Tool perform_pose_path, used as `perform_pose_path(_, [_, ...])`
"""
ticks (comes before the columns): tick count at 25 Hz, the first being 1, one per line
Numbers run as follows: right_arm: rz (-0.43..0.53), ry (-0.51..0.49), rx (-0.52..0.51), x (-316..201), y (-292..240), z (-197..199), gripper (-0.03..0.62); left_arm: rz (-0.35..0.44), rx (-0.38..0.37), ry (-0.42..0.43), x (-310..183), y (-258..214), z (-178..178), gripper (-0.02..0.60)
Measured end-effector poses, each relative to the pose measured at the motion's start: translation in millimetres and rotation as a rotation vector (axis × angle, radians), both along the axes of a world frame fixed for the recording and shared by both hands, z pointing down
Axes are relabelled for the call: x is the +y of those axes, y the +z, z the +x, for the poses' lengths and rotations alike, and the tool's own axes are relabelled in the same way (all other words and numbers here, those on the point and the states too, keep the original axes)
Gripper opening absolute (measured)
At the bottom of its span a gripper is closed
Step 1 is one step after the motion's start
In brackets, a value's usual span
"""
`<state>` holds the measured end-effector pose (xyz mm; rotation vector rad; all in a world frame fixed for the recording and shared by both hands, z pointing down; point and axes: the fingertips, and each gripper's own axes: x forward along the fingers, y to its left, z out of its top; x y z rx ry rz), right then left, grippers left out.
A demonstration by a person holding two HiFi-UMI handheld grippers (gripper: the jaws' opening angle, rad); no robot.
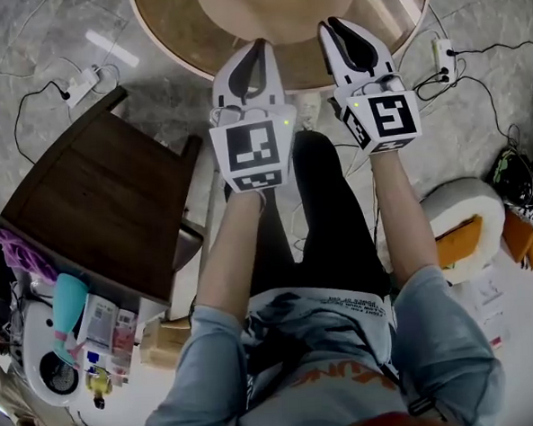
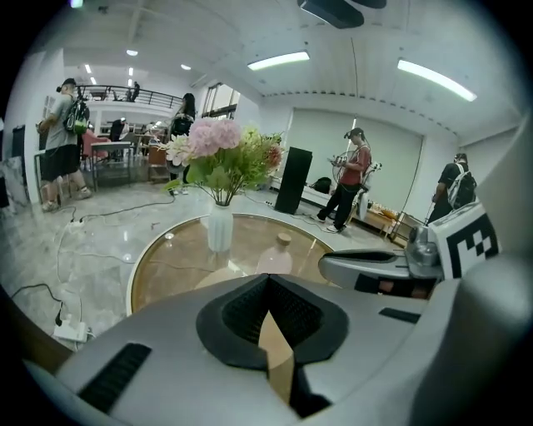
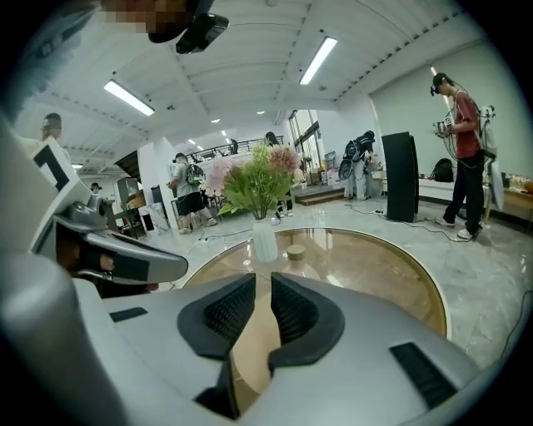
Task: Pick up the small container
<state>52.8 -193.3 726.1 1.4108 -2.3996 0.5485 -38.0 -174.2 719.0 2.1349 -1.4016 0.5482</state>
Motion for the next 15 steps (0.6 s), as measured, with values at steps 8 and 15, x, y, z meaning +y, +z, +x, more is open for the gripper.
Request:
perform_pose_path(8, [0.047,0.003,0.069,-39,34,8,0.111,-0.027,-0.014,-0.004,-4,14,-6,0.023])
perform_pose_path(15, [0.050,-0.026,0.089,-69,51,4,0.189,-0.032,-0.015,-0.010,-8,20,-10,0.023])
